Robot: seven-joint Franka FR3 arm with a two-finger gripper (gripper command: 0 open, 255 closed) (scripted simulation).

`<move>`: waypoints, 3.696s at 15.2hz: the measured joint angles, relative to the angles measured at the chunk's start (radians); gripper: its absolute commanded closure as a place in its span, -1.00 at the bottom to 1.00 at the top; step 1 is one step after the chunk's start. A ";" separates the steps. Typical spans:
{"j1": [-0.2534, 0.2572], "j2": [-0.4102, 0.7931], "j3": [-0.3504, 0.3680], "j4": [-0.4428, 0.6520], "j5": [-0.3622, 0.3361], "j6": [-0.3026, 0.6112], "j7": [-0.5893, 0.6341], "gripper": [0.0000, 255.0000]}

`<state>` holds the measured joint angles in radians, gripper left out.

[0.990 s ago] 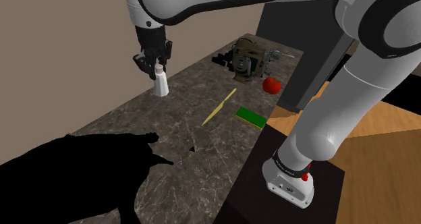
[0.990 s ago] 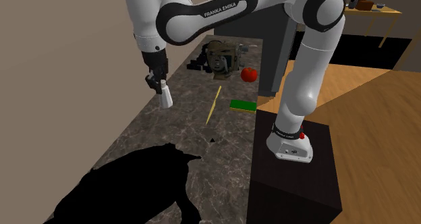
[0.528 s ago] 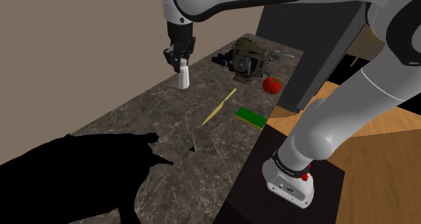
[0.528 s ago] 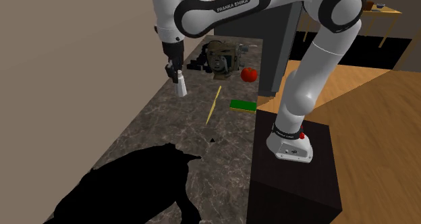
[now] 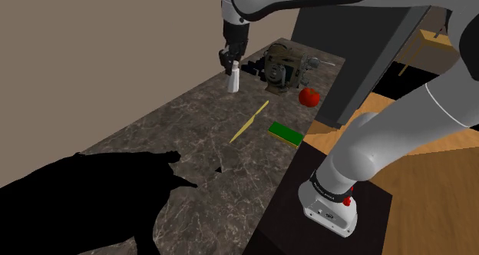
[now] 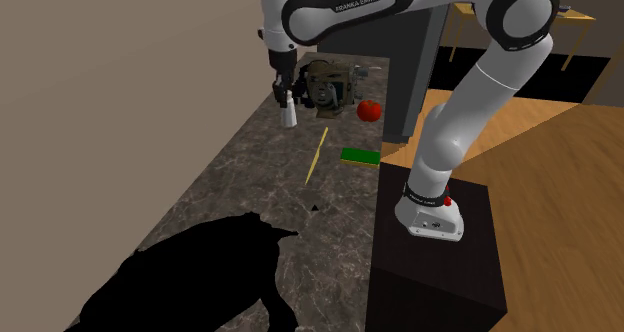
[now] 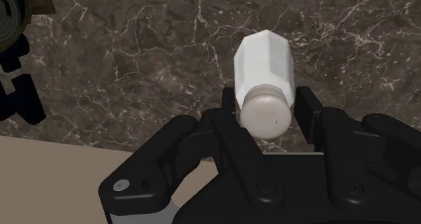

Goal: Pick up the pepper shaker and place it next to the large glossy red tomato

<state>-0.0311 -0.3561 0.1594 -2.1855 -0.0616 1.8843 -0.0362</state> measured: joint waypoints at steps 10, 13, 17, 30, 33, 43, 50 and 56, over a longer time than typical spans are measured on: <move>-0.091 -0.090 -0.183 -0.087 -0.051 0.019 -0.248 1.00; -0.118 -0.106 -0.238 -0.102 -0.070 0.027 -0.320 1.00; -0.153 -0.091 -0.309 -0.078 -0.092 0.029 -0.415 1.00; -0.247 0.069 -0.558 0.075 -0.103 0.072 -0.752 1.00; -0.262 0.124 -0.609 0.139 -0.082 0.068 -0.830 1.00; -0.351 0.409 -0.772 0.405 0.089 0.063 -1.137 1.00; -0.361 0.442 -0.777 0.354 0.114 0.140 -1.163 1.00; -0.364 0.461 -0.776 0.291 0.129 0.218 -1.175 1.00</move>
<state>-0.3949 0.1045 -0.6165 -1.8940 0.0672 2.1025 -1.2107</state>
